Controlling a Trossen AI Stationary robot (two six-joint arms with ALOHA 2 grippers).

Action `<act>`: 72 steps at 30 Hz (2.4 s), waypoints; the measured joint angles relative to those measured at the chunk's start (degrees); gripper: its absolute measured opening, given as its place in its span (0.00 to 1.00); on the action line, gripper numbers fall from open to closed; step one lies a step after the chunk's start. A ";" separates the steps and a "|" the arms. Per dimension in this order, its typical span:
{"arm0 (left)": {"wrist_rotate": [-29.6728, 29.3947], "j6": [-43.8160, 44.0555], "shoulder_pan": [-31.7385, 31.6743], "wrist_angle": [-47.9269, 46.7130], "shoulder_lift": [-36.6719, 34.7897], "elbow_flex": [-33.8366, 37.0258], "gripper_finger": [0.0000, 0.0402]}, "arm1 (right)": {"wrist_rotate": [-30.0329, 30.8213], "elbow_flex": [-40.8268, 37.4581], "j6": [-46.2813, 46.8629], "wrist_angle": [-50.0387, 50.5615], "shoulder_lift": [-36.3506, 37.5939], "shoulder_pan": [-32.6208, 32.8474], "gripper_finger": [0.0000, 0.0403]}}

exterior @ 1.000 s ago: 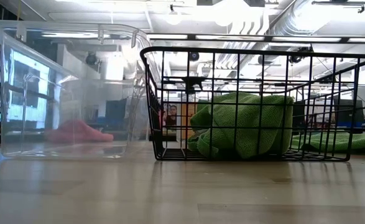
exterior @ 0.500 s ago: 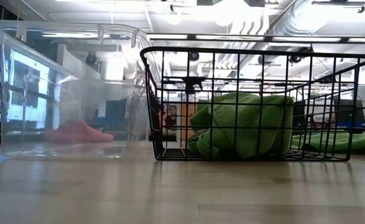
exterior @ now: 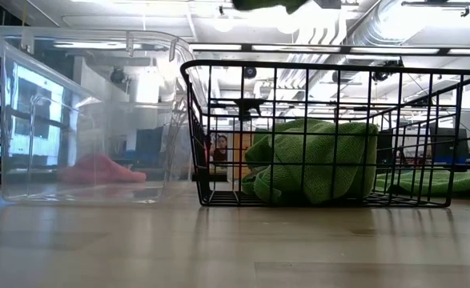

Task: Sort microfiber towel by color & place in baskets
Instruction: Put the green towel into the wire basket

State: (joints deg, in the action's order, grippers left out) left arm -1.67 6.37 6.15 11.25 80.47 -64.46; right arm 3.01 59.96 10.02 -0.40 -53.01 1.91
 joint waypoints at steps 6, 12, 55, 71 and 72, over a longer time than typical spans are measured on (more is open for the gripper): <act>-0.33 -1.51 -1.26 -4.65 10.40 -6.53 0.00 | 0.00 0.00 0.00 0.70 0.72 0.00 0.68; -0.46 0.43 -2.06 -7.23 19.13 -8.12 0.00 | 0.02 0.00 0.00 2.93 0.61 0.00 0.68; 5.40 2.45 -4.92 -44.27 16.73 -21.87 0.58 | 0.05 -0.02 0.00 4.47 0.59 -0.02 0.68; -6.47 7.02 -3.69 -16.37 -18.84 4.80 0.58 | 0.07 -0.02 0.00 3.43 0.57 0.00 0.68; -7.42 7.00 -3.26 -14.22 -20.56 6.20 0.58 | 0.07 -0.02 -0.02 3.31 0.53 -0.01 0.68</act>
State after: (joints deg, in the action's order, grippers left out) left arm -9.09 13.37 2.89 -2.98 59.91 -58.26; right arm 3.07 59.94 10.00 2.91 -52.48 1.90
